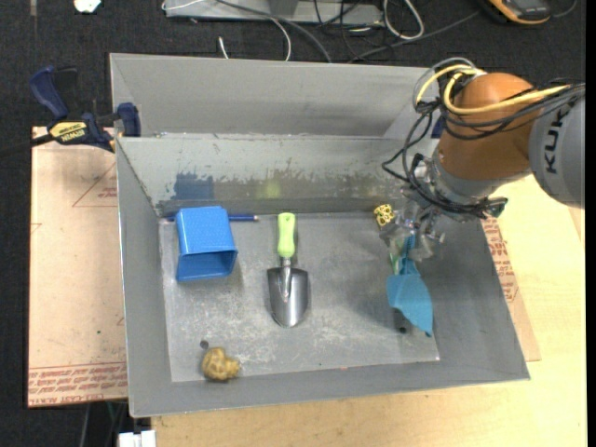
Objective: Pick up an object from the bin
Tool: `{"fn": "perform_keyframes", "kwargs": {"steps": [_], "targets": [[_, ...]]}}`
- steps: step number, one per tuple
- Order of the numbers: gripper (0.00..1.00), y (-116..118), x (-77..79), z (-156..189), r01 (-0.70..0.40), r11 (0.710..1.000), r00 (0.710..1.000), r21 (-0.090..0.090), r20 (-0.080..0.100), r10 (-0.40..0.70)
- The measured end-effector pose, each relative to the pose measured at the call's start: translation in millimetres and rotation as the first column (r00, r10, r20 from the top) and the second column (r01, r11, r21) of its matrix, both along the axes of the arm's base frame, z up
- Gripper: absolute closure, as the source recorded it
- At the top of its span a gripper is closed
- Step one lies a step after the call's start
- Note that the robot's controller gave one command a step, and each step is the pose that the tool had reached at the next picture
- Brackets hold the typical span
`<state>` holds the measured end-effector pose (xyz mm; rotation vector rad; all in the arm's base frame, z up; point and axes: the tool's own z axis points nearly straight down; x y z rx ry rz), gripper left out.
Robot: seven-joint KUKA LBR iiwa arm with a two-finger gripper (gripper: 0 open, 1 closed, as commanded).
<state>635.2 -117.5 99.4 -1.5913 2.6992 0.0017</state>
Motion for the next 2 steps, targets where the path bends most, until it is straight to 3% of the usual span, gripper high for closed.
{"fn": "perform_keyframes", "kwargs": {"steps": [2], "targets": [[1.00, 0, 1.7, 72, 0.002, 1.000, 1.000, 0.000, 0.005, -0.002]]}}
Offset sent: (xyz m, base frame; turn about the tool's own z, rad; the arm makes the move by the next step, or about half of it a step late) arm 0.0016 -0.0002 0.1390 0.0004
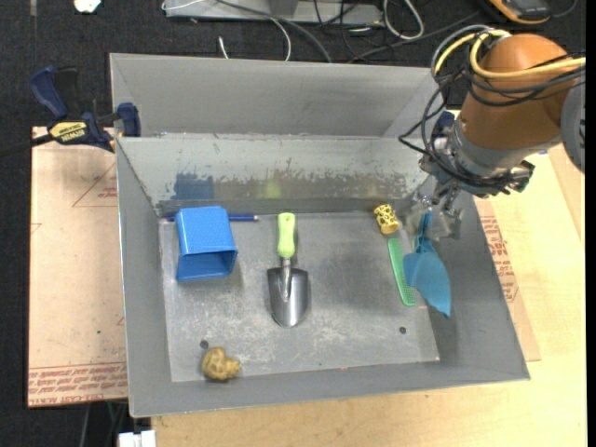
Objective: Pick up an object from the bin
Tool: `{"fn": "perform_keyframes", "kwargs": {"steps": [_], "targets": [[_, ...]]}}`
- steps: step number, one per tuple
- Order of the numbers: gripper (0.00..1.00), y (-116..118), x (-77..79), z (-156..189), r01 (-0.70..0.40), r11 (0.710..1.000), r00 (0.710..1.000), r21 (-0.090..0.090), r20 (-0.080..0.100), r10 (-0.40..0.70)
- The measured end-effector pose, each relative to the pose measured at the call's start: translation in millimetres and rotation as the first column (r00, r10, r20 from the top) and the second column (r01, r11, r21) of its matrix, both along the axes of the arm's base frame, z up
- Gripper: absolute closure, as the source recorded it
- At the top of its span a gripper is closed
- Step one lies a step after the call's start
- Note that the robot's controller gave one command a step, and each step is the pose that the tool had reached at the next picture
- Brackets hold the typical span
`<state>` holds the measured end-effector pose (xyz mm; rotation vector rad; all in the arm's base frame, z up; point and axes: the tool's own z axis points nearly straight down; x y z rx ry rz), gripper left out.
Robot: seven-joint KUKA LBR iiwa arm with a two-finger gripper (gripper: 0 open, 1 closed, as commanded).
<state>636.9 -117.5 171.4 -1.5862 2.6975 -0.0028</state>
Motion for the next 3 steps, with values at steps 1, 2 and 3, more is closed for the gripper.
{"fn": "perform_keyframes", "kwargs": {"steps": [1, 2, 3], "targets": [[1.00, 0, 0.8, 36, 0.000, 1.000, 1.000, -0.001, 0.003, 0.000], [1.00, 0, 2.2, 59, 0.003, 1.000, 1.000, -0.001, 0.010, -0.003], [1.00, 0, 1.8, 69, 0.004, 1.000, 1.000, -0.001, 0.008, -0.004]]}}
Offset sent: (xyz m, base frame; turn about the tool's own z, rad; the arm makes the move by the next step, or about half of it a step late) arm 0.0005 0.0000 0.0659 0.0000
